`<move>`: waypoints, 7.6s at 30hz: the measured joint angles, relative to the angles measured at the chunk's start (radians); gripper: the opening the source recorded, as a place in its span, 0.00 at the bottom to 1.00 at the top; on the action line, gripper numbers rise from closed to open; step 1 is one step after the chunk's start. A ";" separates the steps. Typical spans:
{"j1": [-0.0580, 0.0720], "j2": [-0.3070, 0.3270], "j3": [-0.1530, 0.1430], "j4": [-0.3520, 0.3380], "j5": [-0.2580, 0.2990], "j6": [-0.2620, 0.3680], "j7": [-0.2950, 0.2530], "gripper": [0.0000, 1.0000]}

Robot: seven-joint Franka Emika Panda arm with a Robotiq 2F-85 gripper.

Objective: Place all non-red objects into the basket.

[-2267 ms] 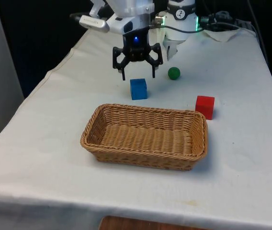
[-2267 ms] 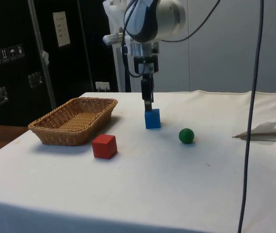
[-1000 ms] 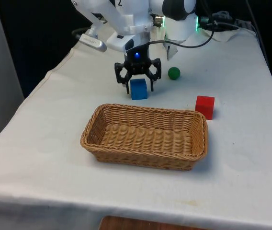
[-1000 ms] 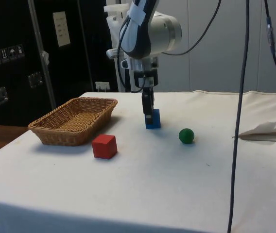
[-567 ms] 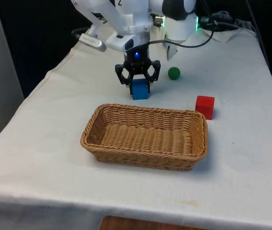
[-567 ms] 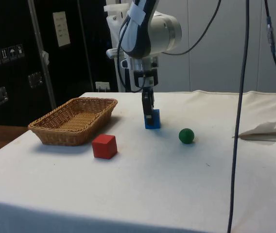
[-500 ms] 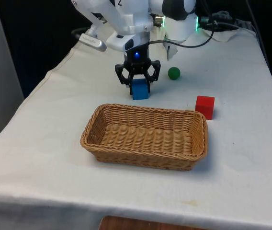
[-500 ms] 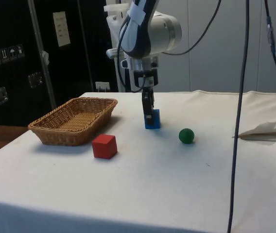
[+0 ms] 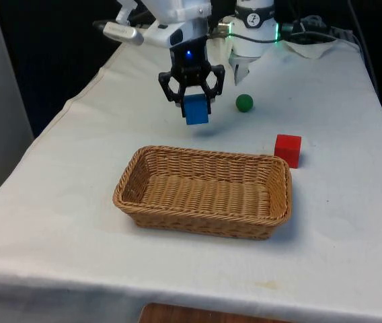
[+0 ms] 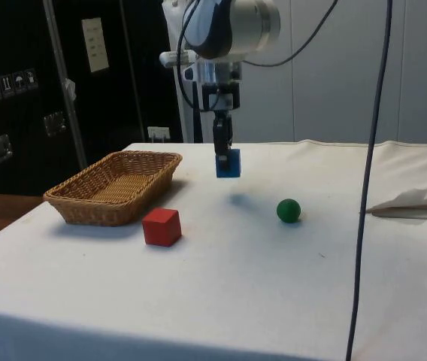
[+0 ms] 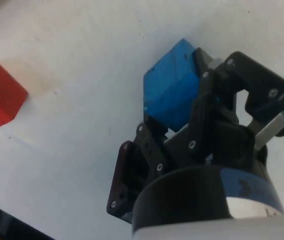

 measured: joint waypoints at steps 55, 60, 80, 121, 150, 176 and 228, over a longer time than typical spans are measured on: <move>-0.006 0.140 0.006 0.500 0.077 -0.319 0.075 0.02; -0.014 0.216 0.000 0.569 0.114 -0.321 0.064 0.02; -0.058 0.450 -0.034 0.757 0.261 -0.321 0.010 0.02; -0.075 0.552 -0.063 0.824 0.364 -0.334 -0.034 1.00; -0.023 0.304 -0.107 0.654 0.242 -0.394 -0.021 1.00; -0.008 0.147 -0.108 0.515 0.098 -0.394 0.014 1.00; 0.038 -0.218 -0.013 0.164 -0.345 -0.317 0.271 1.00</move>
